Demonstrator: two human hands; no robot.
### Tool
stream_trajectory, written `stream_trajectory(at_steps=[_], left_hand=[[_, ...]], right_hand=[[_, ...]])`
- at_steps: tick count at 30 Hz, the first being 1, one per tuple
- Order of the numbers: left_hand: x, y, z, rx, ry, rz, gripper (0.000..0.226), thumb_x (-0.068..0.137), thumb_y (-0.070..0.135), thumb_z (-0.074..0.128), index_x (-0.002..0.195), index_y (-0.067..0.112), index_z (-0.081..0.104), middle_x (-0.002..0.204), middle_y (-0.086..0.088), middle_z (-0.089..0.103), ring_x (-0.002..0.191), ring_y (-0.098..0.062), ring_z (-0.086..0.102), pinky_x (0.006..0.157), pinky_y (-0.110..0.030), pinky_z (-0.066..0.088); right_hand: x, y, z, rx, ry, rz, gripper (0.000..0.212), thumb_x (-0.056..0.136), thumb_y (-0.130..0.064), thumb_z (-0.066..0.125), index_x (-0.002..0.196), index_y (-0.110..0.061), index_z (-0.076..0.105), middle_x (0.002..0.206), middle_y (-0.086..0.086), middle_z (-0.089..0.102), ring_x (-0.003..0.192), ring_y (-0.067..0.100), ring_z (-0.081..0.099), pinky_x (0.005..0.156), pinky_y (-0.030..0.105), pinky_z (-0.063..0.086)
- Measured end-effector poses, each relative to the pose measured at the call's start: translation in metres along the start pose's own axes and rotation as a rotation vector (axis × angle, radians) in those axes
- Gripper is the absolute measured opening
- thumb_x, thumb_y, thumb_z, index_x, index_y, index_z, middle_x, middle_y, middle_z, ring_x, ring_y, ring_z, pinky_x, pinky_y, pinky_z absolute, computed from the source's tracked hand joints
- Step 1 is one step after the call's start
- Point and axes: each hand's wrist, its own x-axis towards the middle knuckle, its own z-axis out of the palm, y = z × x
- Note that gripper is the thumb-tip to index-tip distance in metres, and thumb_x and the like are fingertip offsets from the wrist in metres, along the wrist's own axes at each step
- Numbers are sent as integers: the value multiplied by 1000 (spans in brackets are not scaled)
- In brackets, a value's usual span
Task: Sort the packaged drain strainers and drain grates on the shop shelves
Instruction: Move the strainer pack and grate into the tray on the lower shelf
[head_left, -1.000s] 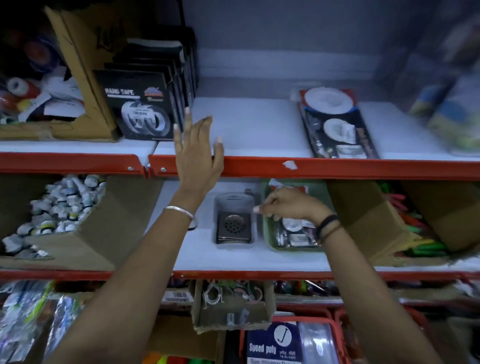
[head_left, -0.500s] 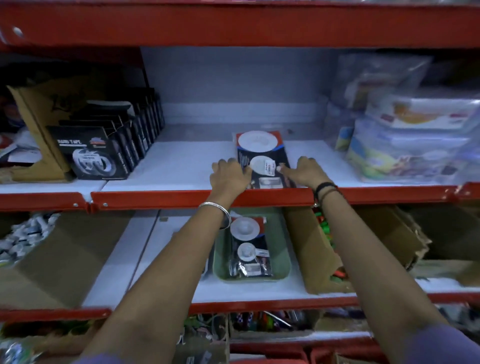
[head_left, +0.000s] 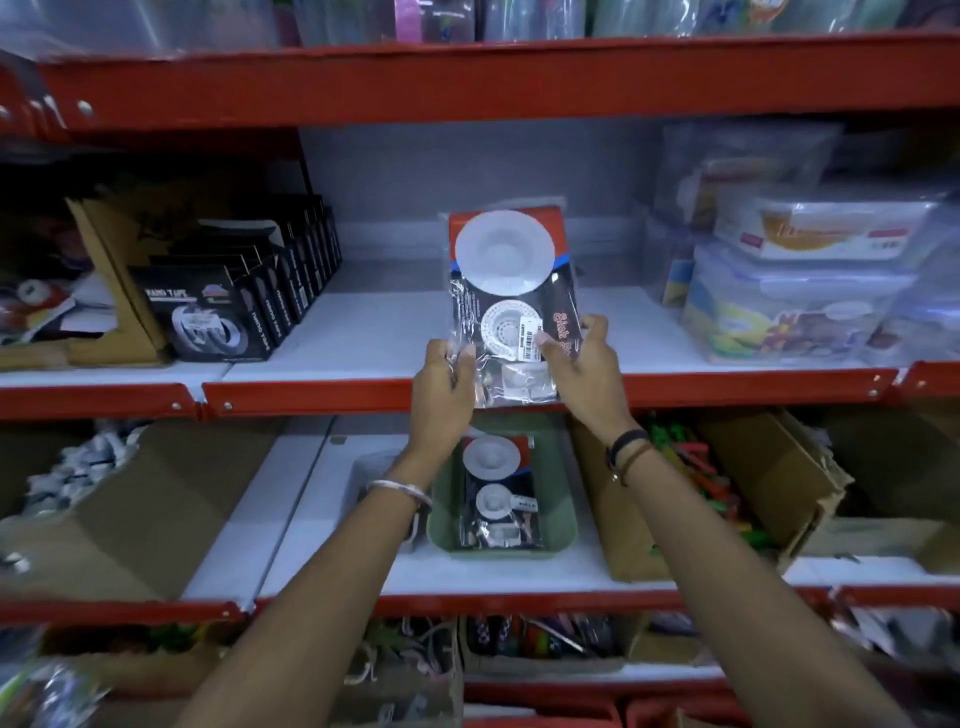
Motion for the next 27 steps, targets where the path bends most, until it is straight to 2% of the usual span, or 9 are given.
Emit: stream_trajectory(at_steps=[3, 7, 11, 14, 17, 19, 22, 25, 27], left_hand=[[-54, -38, -11, 114, -79, 57, 15, 99, 28, 40, 93, 15, 37, 71, -5, 54, 61, -23, 53, 54, -31, 40], [-127, -88, -27, 237, -298, 27, 14, 98, 23, 41, 97, 9, 39, 87, -11, 47, 74, -26, 51, 61, -29, 32], [-184, -131, -35, 351, -494, 16, 26, 98, 29, 38, 101, 3, 44, 92, -7, 40, 83, -24, 43, 74, -36, 41], [-208, -153, -30, 390, -578, -109, 51, 90, 52, 25, 102, 6, 44, 96, -9, 44, 89, -23, 43, 79, -42, 45], [-212, -160, -18, 363, -568, -211, 43, 95, 36, 39, 121, 3, 44, 113, -15, 52, 102, -26, 44, 87, -38, 42], [-201, -161, -6, 291, -479, -304, 43, 96, 20, 46, 135, 4, 37, 122, -15, 50, 105, -22, 43, 92, -33, 40], [-171, -166, 12, 257, -325, -405, 52, 94, 33, 47, 139, 9, 34, 112, -16, 53, 101, -25, 46, 84, -35, 44], [-140, -183, 31, 455, -347, -323, 30, 96, 25, 47, 123, 12, 52, 116, -15, 61, 112, -32, 44, 89, -41, 39], [-125, -191, 38, 596, -450, -307, 31, 97, 36, 43, 118, 18, 57, 125, -9, 56, 118, -31, 39, 92, -40, 33]], right_hand=[[-55, 23, 10, -37, -38, -13, 49, 91, -36, 58, 122, -7, 32, 81, 14, 67, 62, 25, 61, 57, 42, 49], [-134, 61, 26, -55, -212, 43, 59, 89, -45, 56, 130, -25, 19, 121, 15, 59, 102, 27, 64, 84, 47, 52], [-194, 99, 37, -141, -355, 213, 71, 92, -17, 56, 143, 1, 10, 130, 21, 50, 115, 35, 54, 97, 50, 45], [-220, 123, 46, -161, -451, 321, 65, 91, -11, 49, 141, -5, 9, 116, 14, 58, 104, 37, 60, 91, 53, 49], [-222, 139, 56, -172, -459, 406, 62, 89, -10, 52, 139, -10, 15, 108, 20, 62, 91, 41, 62, 82, 53, 51], [-209, 143, 64, -146, -442, 449, 64, 90, -9, 53, 142, -10, 16, 125, 19, 54, 104, 37, 60, 91, 42, 48], [-178, 150, 77, -200, -386, 432, 65, 92, -9, 53, 147, -3, 18, 150, 17, 28, 127, 32, 47, 100, 24, 35], [-147, 156, 87, -360, -289, 360, 50, 91, -15, 53, 137, -5, 37, 137, 22, 37, 106, 38, 59, 92, 37, 47], [-133, 163, 92, -497, -286, 359, 43, 89, -20, 54, 130, -8, 49, 130, 21, 43, 104, 39, 57, 94, 41, 46]])
